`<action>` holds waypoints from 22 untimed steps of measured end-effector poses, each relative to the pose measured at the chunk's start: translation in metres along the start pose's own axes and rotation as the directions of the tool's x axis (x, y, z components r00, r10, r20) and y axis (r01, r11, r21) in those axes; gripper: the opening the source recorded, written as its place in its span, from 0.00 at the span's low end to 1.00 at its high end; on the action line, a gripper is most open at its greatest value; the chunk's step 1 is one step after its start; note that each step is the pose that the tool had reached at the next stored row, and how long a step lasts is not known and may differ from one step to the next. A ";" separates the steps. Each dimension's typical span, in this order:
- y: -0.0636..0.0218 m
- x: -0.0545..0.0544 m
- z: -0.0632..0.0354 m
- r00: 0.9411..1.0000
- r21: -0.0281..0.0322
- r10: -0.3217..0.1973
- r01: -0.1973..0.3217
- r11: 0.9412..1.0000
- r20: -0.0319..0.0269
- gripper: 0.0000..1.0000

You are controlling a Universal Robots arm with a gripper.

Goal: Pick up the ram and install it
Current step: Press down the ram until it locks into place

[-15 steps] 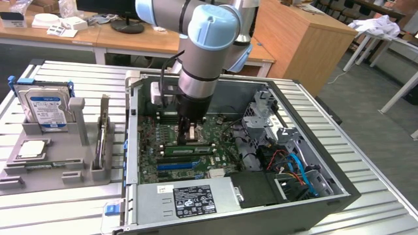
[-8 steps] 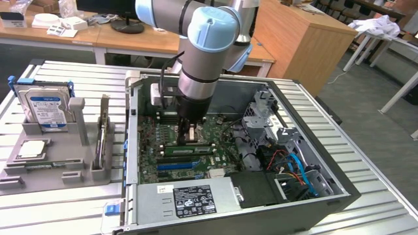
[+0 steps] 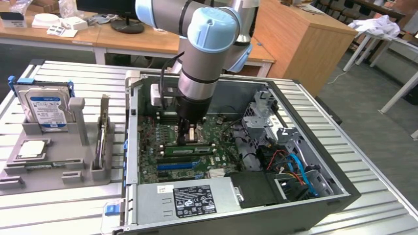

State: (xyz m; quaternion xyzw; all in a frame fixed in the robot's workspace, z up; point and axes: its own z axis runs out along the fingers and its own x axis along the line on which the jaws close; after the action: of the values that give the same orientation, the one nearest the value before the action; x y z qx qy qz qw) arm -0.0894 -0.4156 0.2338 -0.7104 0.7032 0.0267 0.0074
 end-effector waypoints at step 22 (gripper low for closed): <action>-0.0001 0.002 0.0034 1.000 0.000 0.000 0.000 1.000 0.000 0.11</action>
State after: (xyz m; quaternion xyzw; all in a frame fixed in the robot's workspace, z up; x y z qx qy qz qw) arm -0.0894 -0.4172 0.2304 -0.7104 0.7032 0.0267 0.0075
